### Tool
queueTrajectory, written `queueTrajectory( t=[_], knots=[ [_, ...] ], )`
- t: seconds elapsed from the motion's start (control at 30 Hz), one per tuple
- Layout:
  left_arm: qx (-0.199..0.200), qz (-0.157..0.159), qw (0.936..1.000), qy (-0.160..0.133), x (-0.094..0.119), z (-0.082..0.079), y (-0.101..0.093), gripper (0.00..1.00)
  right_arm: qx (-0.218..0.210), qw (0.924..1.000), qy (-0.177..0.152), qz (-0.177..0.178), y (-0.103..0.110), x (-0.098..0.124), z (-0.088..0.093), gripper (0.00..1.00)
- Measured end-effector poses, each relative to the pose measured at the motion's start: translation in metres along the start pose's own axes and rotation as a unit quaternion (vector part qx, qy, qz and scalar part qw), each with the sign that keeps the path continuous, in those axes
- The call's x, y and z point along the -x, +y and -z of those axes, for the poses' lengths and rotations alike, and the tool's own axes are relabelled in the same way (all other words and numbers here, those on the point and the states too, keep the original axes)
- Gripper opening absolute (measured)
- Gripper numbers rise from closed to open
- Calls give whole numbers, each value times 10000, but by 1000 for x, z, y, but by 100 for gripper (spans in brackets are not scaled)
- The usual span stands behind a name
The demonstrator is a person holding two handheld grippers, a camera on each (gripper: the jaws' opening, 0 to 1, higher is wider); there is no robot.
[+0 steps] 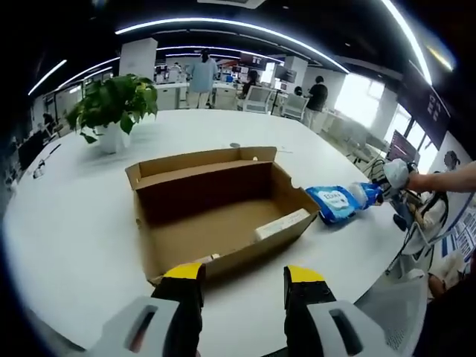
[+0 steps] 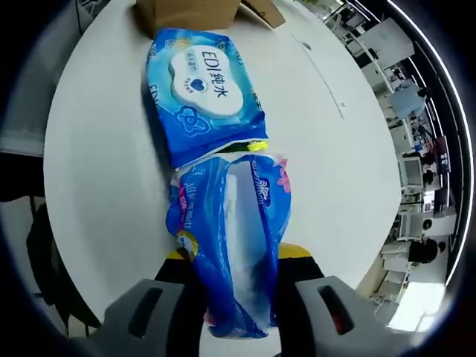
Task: Operate the shoe box by opening the lid, removing the specified soft item, and placing it in the target area until the item is outside and the box remains undamaged.
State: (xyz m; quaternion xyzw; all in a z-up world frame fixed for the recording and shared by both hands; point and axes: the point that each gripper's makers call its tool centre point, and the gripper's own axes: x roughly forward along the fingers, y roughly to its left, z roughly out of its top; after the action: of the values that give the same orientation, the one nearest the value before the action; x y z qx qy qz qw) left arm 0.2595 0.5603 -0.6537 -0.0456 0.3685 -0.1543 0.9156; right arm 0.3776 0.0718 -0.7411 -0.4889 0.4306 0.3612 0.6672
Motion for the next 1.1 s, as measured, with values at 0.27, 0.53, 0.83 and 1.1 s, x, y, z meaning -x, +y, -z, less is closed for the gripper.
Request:
queueTrajectory(
  t=[0.27, 0.53, 0.83, 1.1],
  knots=[
    [58, -125, 9999, 4, 5, 3, 3, 43, 334, 9994, 53, -114, -2, -10, -3, 32],
    [106, -125, 9999, -1, 7, 3, 0, 42, 517, 9984, 63, -242, -1, -16, -4, 35],
    [89, -134, 9999, 12, 9, 2, 0, 42, 911, 9955, 132, -214, 0, -21, -6, 40],
    [110, -123, 9999, -14, 10, 1, 1, 42, 955, 9951, 75, -231, -2, -13, -6, 41]
  ],
)
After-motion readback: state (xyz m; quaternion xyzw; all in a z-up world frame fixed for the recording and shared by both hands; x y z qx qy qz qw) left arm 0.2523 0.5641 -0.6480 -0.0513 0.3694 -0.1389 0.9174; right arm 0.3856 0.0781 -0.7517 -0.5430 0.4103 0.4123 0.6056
